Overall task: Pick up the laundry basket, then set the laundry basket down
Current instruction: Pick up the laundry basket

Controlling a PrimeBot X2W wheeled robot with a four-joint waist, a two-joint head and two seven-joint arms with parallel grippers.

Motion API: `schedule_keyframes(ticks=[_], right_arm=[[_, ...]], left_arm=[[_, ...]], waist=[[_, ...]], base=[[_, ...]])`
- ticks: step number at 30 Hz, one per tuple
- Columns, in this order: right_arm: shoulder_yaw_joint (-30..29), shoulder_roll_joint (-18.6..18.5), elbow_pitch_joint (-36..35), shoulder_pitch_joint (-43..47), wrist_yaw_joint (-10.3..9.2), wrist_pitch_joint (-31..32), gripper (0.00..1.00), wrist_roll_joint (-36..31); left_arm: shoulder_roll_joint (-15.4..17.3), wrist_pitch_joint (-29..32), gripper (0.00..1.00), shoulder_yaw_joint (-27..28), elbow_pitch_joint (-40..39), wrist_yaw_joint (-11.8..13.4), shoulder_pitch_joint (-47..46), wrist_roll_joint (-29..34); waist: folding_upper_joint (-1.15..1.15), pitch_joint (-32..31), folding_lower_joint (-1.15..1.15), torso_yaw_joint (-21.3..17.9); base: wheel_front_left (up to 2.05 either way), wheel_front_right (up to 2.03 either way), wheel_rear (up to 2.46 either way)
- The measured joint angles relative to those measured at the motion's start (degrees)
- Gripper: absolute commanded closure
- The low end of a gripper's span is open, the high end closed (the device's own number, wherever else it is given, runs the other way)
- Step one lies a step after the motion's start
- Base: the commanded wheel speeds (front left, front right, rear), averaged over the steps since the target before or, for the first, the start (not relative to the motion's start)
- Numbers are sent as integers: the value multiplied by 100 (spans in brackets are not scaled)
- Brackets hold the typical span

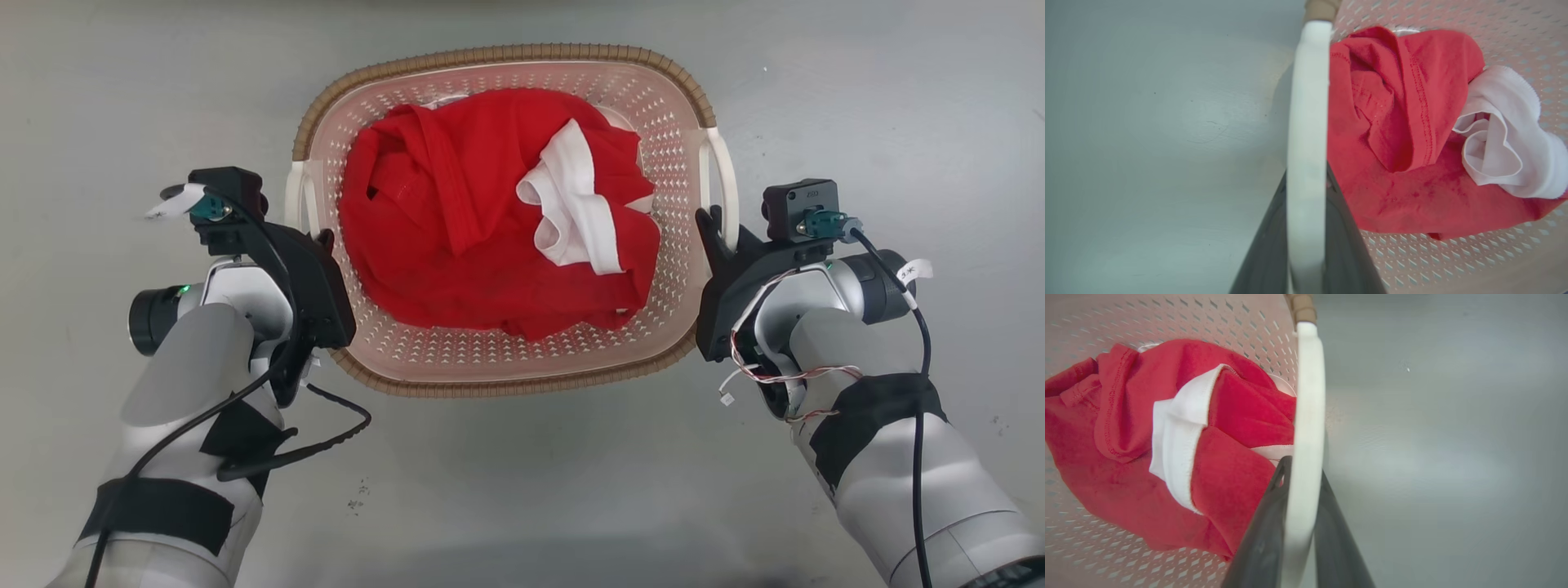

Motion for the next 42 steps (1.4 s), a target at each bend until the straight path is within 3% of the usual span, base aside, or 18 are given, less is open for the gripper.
schedule_keyframes(ticks=[19, 42], right_arm=[[382, 35, 459, 164, 21, 85, 100, 614], [590, 149, 1239, 1015, 366, 334, 100, 1000]], left_arm=[[-145, 12, 100, 37, 673, -96, 12, -193], [-352, 392, 100, 29, 950, -37, 1073, -360]], waist=[[0, -769, 0, -23], [-1, -2503, 0, -5]], base=[[0, 0, 0], [0, 0, 0]])
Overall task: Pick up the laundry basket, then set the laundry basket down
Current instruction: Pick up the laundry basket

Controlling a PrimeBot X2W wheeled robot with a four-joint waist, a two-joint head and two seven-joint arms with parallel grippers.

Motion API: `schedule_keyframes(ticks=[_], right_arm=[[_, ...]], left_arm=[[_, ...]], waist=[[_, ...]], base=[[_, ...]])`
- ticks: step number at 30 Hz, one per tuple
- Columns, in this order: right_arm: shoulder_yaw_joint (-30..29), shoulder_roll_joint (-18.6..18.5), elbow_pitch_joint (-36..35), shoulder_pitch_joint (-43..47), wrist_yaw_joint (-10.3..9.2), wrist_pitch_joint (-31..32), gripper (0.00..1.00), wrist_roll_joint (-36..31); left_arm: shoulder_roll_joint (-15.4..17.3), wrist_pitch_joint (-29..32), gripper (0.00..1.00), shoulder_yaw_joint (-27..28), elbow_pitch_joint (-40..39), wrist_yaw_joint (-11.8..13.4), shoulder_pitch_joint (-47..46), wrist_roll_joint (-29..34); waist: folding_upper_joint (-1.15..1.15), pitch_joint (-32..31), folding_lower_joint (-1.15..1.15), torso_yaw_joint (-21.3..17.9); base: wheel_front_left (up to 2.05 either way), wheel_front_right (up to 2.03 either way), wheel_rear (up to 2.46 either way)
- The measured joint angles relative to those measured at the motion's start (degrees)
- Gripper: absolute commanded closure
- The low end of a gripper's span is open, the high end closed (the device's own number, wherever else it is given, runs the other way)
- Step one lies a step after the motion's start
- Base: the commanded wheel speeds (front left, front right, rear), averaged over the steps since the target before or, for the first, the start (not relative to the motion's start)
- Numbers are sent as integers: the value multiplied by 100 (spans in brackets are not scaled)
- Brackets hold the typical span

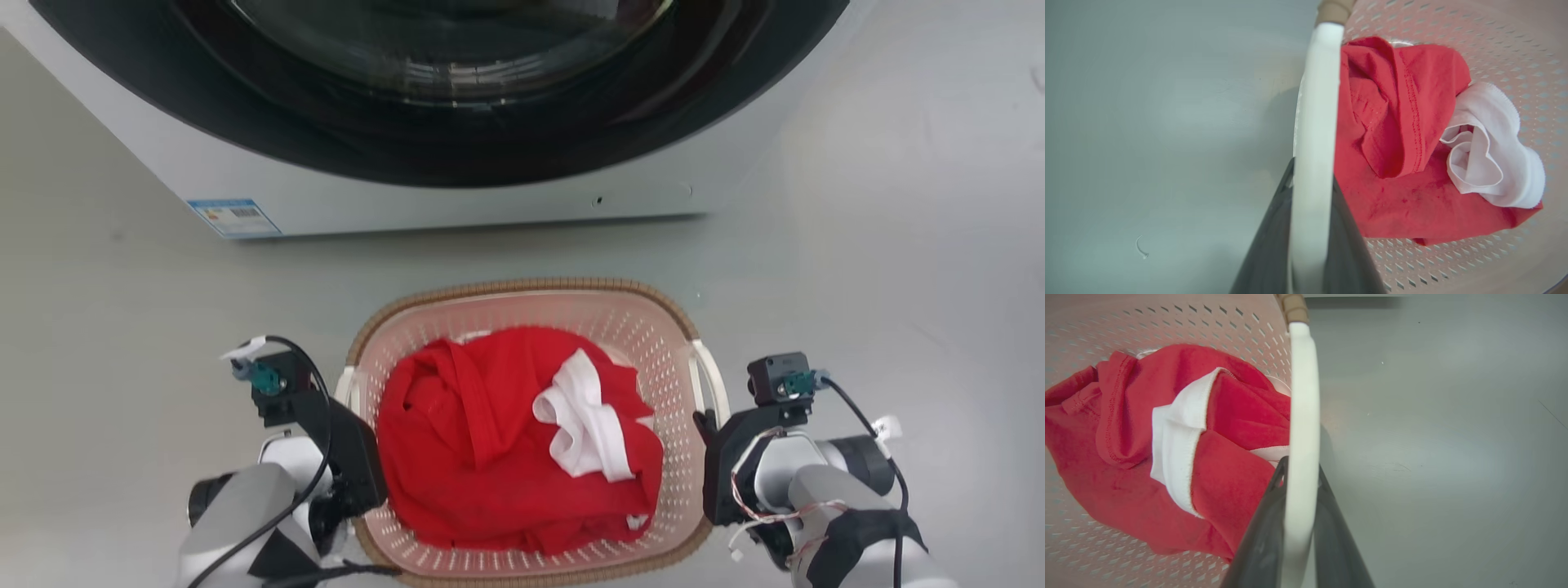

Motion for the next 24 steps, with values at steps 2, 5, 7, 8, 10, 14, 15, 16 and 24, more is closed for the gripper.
schedule_keyframes(ticks=[2, 5, 7, 8, 10, 14, 15, 16, 24], right_arm=[[15, 10, 26, 110, 9, 51, 100, 7], [41, 15, 54, 257, 64, 126, 100, 43], [45, 20, 76, 372, 102, 166, 100, 65], [65, 22, 89, 433, 111, 204, 100, 80], [92, 32, 112, 626, 149, 276, 100, 109], [130, 43, 114, 821, 162, 349, 100, 163], [140, 45, 118, 889, 183, 371, 100, 168], [143, 49, 123, 958, 186, 404, 100, 198], [196, 66, 154, 1413, 211, 657, 100, 365]], left_arm=[[-10, 44, 100, 0, 9, 3, 128, -85], [-20, 137, 100, 1, 15, 37, 309, -143], [-26, 202, 100, 2, 16, 52, 426, -152], [-30, 233, 100, 1, 16, 53, 491, -159], [-34, 325, 100, 1, 23, 58, 687, -193], [-36, 389, 100, -1, 27, 69, 885, -223], [-38, 428, 100, -1, 30, 81, 948, -234], [-41, 465, 100, -1, 32, 91, 1016, -242], [-45, 693, 100, -147, 46, 131, 1505, -515]], waist=[[0, -167, 0, 18], [0, -417, 0, 44], [0, -582, 0, 62], [0, -668, 0, 71], [0, -921, 0, 94], [0, -1174, 0, 114], [0, -1257, 0, 118], [0, -1342, 0, 122], [-1, -1969, 0, 135]], base=[[0, 0, 0], [0, 0, 0], [0, 0, 0], [0, 0, 0], [0, 0, 0], [0, 0, 0], [0, 0, 0], [0, 0, 0], [0, 0, 0]])
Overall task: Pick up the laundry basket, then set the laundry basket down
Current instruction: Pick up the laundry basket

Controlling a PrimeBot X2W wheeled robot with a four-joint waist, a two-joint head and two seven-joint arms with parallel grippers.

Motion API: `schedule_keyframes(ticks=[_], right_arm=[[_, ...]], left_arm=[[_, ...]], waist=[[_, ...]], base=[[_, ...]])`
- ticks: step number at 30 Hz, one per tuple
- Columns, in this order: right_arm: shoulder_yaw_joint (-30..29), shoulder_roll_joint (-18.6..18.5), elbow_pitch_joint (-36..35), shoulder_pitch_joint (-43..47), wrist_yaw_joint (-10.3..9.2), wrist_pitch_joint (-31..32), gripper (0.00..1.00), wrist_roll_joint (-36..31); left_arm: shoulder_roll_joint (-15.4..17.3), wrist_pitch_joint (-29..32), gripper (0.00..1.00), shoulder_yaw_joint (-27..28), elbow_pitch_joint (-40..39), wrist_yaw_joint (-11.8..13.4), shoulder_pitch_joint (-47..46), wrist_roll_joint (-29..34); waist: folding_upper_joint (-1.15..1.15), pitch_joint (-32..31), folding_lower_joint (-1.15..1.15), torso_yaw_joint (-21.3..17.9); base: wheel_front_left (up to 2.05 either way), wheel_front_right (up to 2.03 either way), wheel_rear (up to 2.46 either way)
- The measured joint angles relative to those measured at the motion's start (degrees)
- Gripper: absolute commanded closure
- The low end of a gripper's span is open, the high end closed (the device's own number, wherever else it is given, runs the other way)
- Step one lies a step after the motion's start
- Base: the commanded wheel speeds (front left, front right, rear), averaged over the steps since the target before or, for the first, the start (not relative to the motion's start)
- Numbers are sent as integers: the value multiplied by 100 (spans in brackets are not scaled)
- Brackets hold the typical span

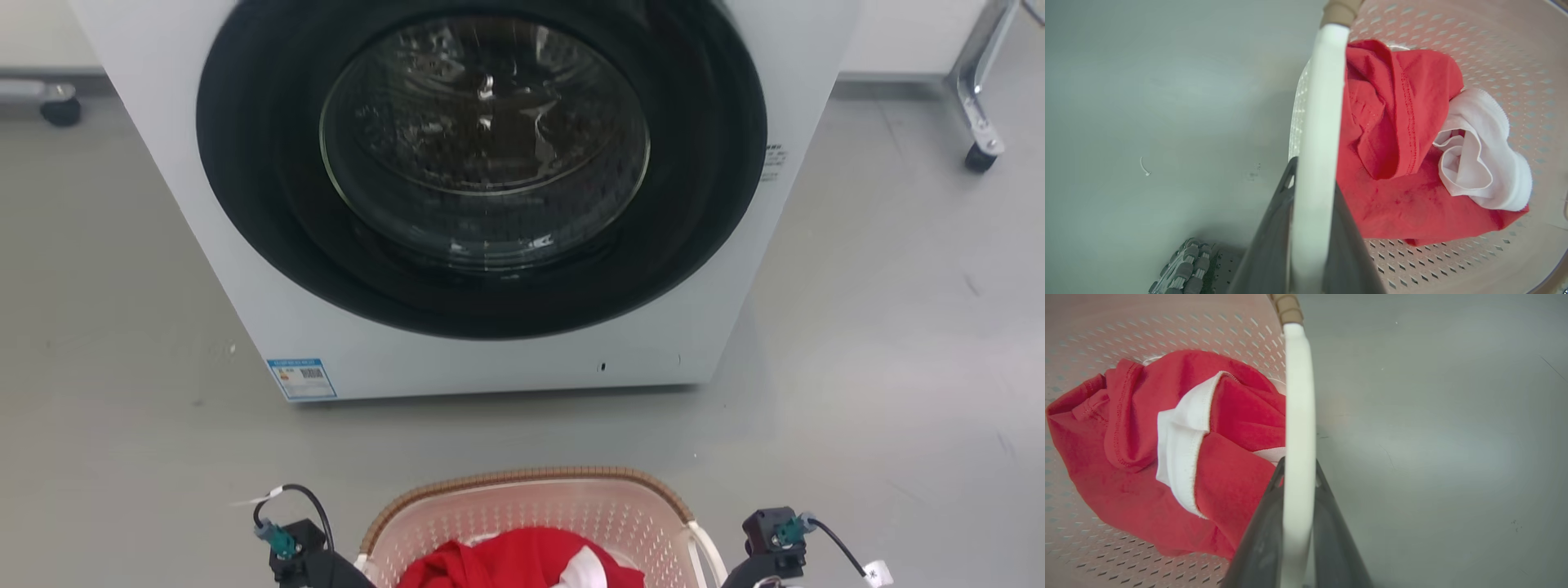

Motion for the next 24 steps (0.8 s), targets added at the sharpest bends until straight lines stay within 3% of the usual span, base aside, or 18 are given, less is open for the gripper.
schedule_keyframes(ticks=[24], right_arm=[[3, 14, 58, 450, 46, 602, 100, 348]], left_arm=[[5, 446, 100, -408, -76, 231, 549, -521]], waist=[[1, -940, 0, -54]], base=[[0, 0, 0]])
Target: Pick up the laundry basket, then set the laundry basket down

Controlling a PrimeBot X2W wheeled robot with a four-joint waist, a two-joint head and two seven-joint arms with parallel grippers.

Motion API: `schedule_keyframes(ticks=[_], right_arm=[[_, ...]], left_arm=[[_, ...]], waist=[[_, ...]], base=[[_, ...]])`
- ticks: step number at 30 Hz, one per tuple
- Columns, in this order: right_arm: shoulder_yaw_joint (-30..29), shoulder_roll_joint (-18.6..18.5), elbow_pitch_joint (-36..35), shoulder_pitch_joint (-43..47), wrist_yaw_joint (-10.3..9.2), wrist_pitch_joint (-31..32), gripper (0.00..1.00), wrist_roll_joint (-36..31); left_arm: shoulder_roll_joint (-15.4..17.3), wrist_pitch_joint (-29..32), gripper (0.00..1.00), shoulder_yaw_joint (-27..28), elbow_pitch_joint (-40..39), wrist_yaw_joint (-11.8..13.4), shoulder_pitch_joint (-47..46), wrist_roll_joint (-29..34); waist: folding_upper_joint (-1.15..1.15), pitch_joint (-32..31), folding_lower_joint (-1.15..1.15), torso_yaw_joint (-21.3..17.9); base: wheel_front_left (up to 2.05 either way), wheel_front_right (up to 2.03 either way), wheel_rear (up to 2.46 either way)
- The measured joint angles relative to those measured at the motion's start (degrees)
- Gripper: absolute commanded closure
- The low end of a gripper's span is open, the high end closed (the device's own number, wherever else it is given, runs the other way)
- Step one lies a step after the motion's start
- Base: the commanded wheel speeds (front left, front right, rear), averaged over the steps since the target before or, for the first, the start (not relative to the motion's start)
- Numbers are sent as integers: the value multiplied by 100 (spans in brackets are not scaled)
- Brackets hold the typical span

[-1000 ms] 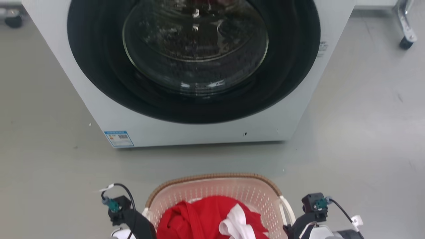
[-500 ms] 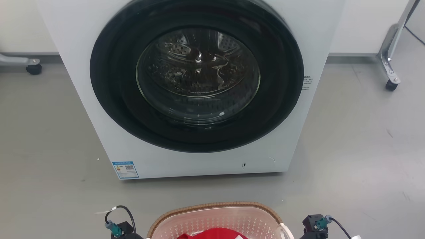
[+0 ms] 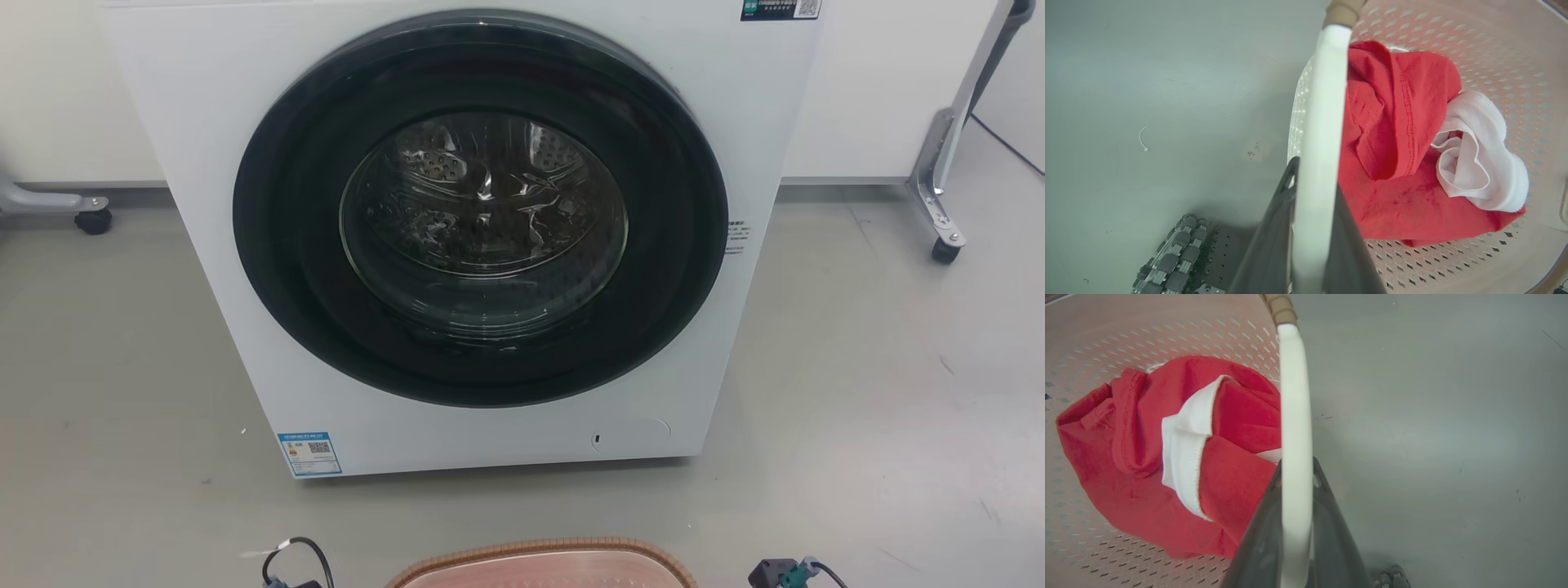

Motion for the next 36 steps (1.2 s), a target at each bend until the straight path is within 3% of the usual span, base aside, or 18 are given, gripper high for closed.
schedule_keyframes(ticks=[36], right_arm=[[42, -14, 33, 152, 0, 253, 100, 168]], left_arm=[[51, 135, 100, -557, -275, 297, 286, -616]], waist=[[1, -117, 1, -53]], base=[[0, 0, 0]])
